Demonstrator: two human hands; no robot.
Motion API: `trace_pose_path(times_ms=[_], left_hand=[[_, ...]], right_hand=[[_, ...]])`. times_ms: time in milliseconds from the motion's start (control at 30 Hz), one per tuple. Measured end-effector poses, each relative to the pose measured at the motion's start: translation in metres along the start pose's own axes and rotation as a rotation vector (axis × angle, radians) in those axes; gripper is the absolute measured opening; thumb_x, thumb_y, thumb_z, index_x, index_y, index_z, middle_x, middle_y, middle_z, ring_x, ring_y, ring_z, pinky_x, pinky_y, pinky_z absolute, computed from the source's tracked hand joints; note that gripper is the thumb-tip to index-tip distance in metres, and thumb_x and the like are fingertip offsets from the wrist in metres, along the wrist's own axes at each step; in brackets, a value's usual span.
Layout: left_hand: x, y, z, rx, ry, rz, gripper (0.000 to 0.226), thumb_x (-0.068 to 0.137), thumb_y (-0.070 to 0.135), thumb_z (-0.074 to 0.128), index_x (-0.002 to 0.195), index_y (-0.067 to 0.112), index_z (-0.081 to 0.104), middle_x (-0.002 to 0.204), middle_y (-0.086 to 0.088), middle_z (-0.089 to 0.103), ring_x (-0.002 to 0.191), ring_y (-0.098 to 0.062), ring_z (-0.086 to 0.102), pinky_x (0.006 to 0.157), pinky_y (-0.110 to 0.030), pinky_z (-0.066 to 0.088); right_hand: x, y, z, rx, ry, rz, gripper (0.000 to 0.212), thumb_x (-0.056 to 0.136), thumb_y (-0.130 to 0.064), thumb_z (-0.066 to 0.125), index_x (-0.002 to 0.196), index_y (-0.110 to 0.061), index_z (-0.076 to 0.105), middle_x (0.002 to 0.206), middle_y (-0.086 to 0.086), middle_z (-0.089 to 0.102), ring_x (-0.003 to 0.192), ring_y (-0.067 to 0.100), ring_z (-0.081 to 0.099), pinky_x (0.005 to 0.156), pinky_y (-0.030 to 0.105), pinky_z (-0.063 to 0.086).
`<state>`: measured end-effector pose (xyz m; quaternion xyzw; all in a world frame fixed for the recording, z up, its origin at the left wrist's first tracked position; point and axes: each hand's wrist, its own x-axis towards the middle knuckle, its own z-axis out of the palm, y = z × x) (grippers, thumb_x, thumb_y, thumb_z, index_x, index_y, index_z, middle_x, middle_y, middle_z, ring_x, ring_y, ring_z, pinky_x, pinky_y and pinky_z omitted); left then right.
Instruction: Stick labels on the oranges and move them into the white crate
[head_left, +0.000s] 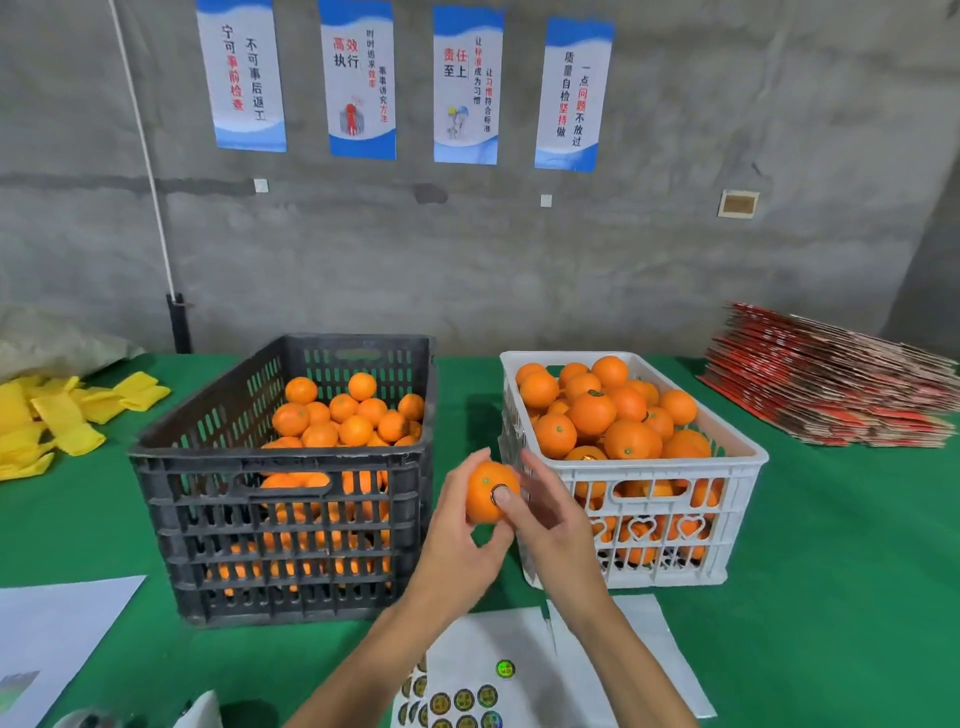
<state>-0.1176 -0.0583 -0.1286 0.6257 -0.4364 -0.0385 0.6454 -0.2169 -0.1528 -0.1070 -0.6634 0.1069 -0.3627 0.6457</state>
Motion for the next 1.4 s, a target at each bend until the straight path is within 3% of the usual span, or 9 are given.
trace_pose_path(times_ms=[133, 267, 467, 633, 700, 800, 967, 1133, 1400], left_hand=[[0.035, 0.035, 0.014, -0.119, -0.021, 0.049, 0.050, 0.099, 0.034, 0.058, 0.146, 0.039, 0.044, 0.145, 0.009, 0.048, 0.131, -0.010, 0.053, 0.099, -0.021, 0.049], [0.071, 0.049, 0.033, -0.161, -0.026, 0.073, 0.046, 0.102, 0.038, 0.057, 0.147, 0.035, 0.045, 0.148, 0.006, 0.050, 0.131, -0.009, 0.054, 0.100, -0.023, 0.050], [0.128, 0.049, 0.070, -0.192, 0.007, 0.053, 0.031, 0.107, 0.042, 0.046, 0.137, 0.041, 0.053, 0.133, 0.013, 0.061, 0.120, -0.004, 0.061, 0.091, -0.018, 0.052], [0.185, 0.052, 0.113, -0.222, -0.098, -0.065, 0.026, 0.103, 0.047, 0.041, 0.121, 0.052, 0.060, 0.110, 0.029, 0.067, 0.103, 0.010, 0.064, 0.078, -0.010, 0.052], [0.208, 0.051, 0.129, -0.192, -0.143, -0.083, 0.028, 0.108, 0.043, 0.036, 0.119, 0.049, 0.062, 0.116, 0.032, 0.065, 0.112, 0.016, 0.056, 0.093, -0.011, 0.048], [0.242, 0.050, 0.141, -0.202, -0.102, -0.110, 0.029, 0.110, 0.036, 0.034, 0.123, 0.038, 0.060, 0.131, 0.012, 0.062, 0.128, -0.007, 0.054, 0.111, -0.029, 0.041], [0.260, 0.034, 0.124, -0.123, -0.024, -0.113, 0.043, 0.108, 0.049, 0.033, 0.143, 0.033, 0.052, 0.140, 0.017, 0.055, 0.131, -0.002, 0.048, 0.107, -0.026, 0.036], [0.262, 0.009, 0.093, -0.075, 0.018, -0.115, 0.046, 0.108, 0.048, 0.031, 0.147, 0.029, 0.049, 0.144, 0.015, 0.054, 0.133, -0.005, 0.048, 0.107, -0.025, 0.033], [0.247, 0.019, 0.050, -0.128, 0.168, -0.113, 0.038, 0.106, 0.043, 0.046, 0.140, 0.029, 0.055, 0.138, 0.012, 0.059, 0.131, -0.008, 0.052, 0.116, -0.040, 0.039]], right_hand=[[0.022, -0.024, -0.012, 0.124, 0.058, -0.002, 0.039, 0.090, -0.028, 0.075, 0.129, -0.030, 0.068, 0.122, -0.010, 0.073, 0.113, 0.015, 0.070, 0.085, 0.031, 0.061], [0.048, -0.040, -0.022, 0.163, 0.132, -0.060, 0.037, 0.097, -0.028, 0.067, 0.134, -0.026, 0.066, 0.122, -0.004, 0.074, 0.109, 0.019, 0.073, 0.085, 0.039, 0.062], [0.092, -0.058, -0.055, -0.177, 0.101, -0.192, 0.044, 0.101, -0.045, 0.058, 0.143, -0.033, 0.056, 0.133, -0.011, 0.068, 0.123, 0.006, 0.063, 0.103, 0.036, 0.054], [0.138, -0.067, -0.103, -0.270, 0.215, -0.184, 0.046, 0.092, -0.047, 0.071, 0.135, -0.033, 0.060, 0.109, -0.006, 0.076, 0.097, 0.012, 0.073, 0.090, 0.047, 0.060], [0.158, -0.068, -0.124, -0.315, 0.285, -0.201, 0.044, 0.093, -0.040, 0.072, 0.133, -0.024, 0.063, 0.106, -0.008, 0.075, 0.090, 0.017, 0.073, 0.087, 0.051, 0.060], [0.186, -0.058, -0.156, -0.505, 0.384, -0.203, 0.045, 0.094, -0.042, 0.071, 0.135, -0.024, 0.062, 0.122, -0.008, 0.070, 0.103, 0.012, 0.069, 0.096, 0.044, 0.055], [0.216, -0.033, -0.201, -0.902, 0.438, -0.153, 0.050, 0.097, -0.032, 0.068, 0.143, -0.019, 0.054, 0.145, 0.003, 0.055, 0.131, 0.025, 0.052, 0.112, 0.043, 0.041], [0.229, -0.011, -0.210, -1.151, 0.308, -0.058, 0.046, 0.094, -0.031, 0.068, 0.139, -0.029, 0.060, 0.138, 0.002, 0.061, 0.123, 0.030, 0.057, 0.100, 0.046, 0.050], [0.216, -0.040, -0.176, -0.896, 0.423, -0.239, 0.030, 0.101, -0.028, 0.059, 0.128, -0.021, 0.069, 0.128, 0.001, 0.069, 0.118, 0.022, 0.062, 0.100, 0.045, 0.051]])
